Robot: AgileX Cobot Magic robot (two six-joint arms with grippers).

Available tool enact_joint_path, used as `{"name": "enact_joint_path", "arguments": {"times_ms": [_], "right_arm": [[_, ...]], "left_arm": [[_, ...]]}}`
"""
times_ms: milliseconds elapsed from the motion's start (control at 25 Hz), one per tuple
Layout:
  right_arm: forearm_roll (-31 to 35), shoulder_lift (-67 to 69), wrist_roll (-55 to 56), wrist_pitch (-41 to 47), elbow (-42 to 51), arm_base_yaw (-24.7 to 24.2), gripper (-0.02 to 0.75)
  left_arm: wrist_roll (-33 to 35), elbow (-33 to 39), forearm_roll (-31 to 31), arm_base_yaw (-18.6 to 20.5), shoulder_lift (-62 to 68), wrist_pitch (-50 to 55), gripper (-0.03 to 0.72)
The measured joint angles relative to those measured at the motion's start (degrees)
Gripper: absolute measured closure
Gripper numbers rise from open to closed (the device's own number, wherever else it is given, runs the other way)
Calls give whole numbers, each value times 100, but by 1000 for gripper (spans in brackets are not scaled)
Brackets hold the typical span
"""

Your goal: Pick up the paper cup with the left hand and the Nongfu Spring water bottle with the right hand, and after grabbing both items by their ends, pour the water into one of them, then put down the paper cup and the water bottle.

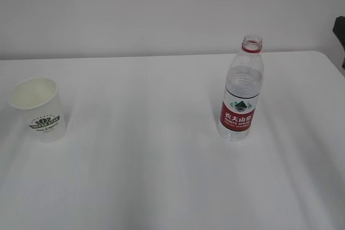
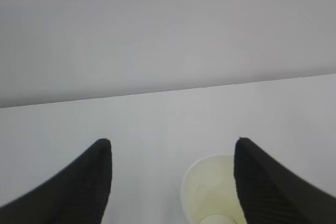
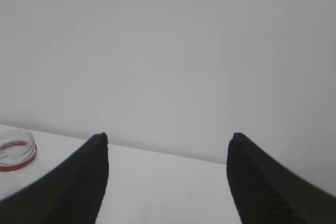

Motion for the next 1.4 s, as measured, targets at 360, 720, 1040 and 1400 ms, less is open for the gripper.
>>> {"name": "enact_joint_path", "arguments": {"times_ms": [360,720,1040,1400], "right_arm": [[38,1242,22,-434,0,0,201],[-5,1848,167,-2427,1049,0,201],[-73,2251,171,-3052,1916,0,201],[-843,2335,185,-3118,2136,0,201]], "left_arm": [[0,1636,-458,-23,1010,-2657,170],[-175,2531,-440,-23,1746,-4223,170],[-235,3071,16,-23,1893,-4931,173],[-720,3071,1458,-23,1893,-5019,173]]}}
